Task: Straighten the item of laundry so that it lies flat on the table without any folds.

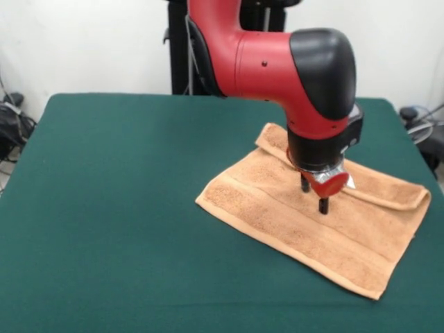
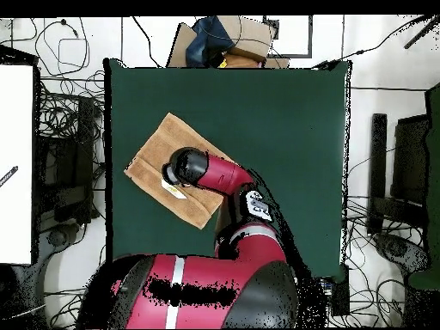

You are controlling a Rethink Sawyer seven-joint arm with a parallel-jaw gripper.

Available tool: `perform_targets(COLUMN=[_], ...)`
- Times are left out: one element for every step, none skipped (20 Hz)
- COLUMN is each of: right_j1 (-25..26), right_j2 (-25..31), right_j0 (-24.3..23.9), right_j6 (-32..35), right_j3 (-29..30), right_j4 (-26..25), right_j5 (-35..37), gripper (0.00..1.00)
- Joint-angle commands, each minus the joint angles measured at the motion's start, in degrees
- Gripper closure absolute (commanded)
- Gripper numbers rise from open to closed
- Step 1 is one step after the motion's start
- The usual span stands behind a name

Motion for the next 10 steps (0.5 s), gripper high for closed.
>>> perform_targets(right_j1=[12.19,12.06,12.09,12.12,12.26,12.41,12.56,12.81,13.05,13.29], right_j2=[-1.99,-2.27,-2.37,-2.46,-2.43,-2.40,-2.37,-2.36,-2.35,-2.21], right_j0=[-3.03,-2.97,-3.17,-3.36,-3.73,-4.11,-4.49,-4.90,-5.31,-5.90], right_j6=[-2.12,-2.16,-2.45,-2.74,-3.15,-3.56,-3.98,-4.41,-4.85,-5.47], right_j3=[-0.21,-0.40,-0.64,-0.88,-1.04,-1.20,-1.36,-1.51,-1.67,-1.82], right_j4=[-8.14,-8.51,-8.88,-9.24,-9.81,-10.38,-10.94,-11.61,-12.27,-12.98], right_j5=[-10.84,-10.49,-10.11,-9.74,-9.82,-9.90,-9.98,-10.31,-10.65,-10.90], gripper=[0.00,0.00,0.00,0.00,0.00,0.00,0.00,0.00,0.00,0.00])
